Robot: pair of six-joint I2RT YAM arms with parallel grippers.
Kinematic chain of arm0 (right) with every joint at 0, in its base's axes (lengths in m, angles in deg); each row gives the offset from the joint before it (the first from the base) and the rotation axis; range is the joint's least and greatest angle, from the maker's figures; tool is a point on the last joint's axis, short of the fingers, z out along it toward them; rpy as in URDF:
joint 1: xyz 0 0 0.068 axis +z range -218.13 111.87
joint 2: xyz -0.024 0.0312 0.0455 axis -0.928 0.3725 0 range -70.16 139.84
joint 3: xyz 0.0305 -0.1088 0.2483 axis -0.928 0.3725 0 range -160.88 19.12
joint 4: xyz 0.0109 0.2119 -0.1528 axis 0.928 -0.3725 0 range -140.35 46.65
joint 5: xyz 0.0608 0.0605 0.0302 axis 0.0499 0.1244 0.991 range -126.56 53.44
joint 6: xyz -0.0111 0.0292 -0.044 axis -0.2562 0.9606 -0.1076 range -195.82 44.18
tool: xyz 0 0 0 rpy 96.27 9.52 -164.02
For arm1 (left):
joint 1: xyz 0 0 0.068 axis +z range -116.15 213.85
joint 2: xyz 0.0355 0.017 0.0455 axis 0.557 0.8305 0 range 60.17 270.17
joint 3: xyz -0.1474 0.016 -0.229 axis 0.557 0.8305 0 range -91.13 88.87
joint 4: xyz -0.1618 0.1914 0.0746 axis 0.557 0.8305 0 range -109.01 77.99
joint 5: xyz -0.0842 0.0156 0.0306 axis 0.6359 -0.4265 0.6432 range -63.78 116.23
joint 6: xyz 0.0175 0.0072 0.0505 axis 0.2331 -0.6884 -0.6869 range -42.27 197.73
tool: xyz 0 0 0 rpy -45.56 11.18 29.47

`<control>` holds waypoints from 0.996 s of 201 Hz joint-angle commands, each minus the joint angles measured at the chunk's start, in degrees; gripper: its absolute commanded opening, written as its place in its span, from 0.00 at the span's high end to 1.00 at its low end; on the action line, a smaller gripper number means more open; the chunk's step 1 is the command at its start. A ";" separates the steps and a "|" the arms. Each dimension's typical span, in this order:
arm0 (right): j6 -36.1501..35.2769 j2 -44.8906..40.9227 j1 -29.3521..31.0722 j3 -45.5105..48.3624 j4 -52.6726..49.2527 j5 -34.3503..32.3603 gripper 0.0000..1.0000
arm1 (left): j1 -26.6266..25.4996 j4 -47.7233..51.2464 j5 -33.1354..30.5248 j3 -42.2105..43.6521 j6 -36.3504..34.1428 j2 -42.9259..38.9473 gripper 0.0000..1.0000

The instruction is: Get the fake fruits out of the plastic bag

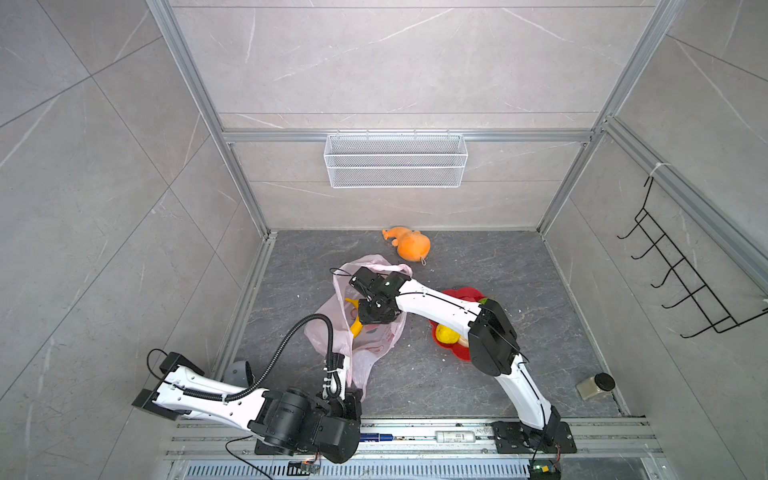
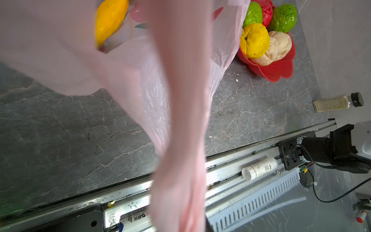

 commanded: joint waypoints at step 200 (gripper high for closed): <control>4.47 28.57 3.31 -39.83 -14.83 -1.62 0.46 | -0.35 -8.84 -2.39 6.06 -9.50 -5.78 1.00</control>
